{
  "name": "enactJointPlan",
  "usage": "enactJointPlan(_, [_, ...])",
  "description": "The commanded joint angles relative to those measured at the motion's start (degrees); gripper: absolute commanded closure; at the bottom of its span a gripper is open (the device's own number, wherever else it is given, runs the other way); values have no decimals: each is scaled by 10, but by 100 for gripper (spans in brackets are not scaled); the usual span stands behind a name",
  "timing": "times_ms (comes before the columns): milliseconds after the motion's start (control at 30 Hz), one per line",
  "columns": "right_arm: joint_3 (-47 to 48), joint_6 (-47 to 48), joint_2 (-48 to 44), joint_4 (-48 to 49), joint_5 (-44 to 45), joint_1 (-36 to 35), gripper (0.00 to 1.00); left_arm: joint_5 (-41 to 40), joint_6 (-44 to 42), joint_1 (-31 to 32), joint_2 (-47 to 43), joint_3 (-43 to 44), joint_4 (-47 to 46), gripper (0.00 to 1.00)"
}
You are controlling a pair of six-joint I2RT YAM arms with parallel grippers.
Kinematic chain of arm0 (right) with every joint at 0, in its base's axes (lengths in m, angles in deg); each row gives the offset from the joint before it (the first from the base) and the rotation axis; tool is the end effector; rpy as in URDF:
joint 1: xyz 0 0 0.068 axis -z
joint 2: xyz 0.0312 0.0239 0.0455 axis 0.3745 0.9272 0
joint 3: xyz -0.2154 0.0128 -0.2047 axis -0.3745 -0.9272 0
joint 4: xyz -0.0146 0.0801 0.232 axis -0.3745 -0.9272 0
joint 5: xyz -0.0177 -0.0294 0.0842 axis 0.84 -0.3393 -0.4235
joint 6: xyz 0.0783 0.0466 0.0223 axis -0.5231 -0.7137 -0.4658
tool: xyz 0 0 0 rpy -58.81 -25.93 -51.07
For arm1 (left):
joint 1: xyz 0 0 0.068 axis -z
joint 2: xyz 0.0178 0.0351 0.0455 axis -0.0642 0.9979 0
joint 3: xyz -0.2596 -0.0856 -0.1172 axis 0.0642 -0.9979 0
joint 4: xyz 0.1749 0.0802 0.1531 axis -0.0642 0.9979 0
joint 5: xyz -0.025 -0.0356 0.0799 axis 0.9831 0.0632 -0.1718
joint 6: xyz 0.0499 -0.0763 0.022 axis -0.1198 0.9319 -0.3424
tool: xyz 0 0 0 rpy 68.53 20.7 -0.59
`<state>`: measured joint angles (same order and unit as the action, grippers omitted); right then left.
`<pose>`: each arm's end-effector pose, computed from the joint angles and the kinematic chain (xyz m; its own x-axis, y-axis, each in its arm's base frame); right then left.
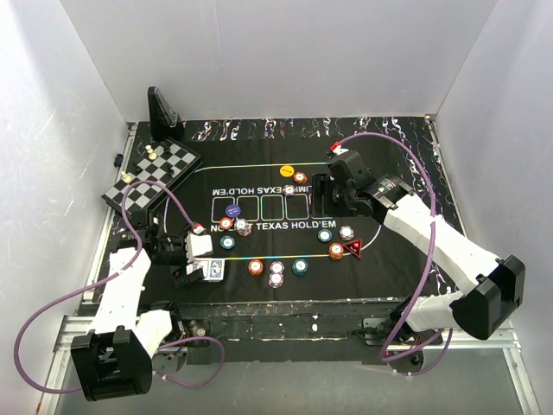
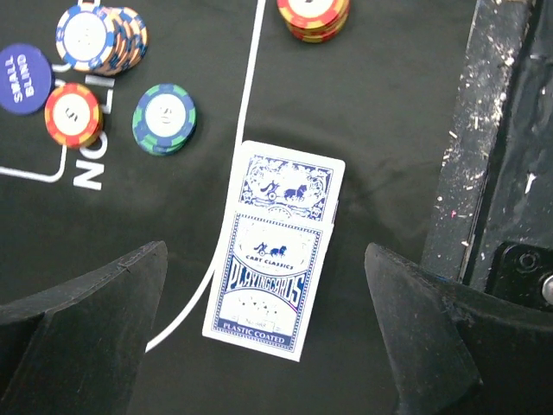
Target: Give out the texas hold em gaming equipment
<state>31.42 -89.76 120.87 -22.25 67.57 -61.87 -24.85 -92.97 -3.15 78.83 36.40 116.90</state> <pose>0.2298 0.1755 0.3250 -0.7674 0.0332 -0.6403 -0.1815 0.9465 0.2667 0.1212 -0.0456 0.2105 -0.0998 0.6945 -0.7125 0.9714 0.2231 0.0814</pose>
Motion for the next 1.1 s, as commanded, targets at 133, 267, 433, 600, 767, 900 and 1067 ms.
enactJointPlan(133, [7,-3,-32,16,-24,-6,25,30,-213,2,10,-23,22,0])
enactJointPlan(267, [7,-2,-40,23,-38,-6,25,19,-242,3,23,-32,23,0])
enactJointPlan(433, [3,2,-44,32,-49,-6,25,-3,-249,3,66,-23,34,0])
enactJointPlan(600, [1,14,-40,35,-49,-6,25,-25,-231,2,118,-5,35,0])
enactJointPlan(767, [1,24,-31,41,-47,-6,25,-59,-212,3,177,16,47,0])
enactJointPlan(900, [0,28,-23,46,-53,-6,25,-61,-205,4,191,15,25,0])
enactJointPlan(1067, [-3,32,-20,49,-56,-6,25,-68,-177,4,205,16,-10,0])
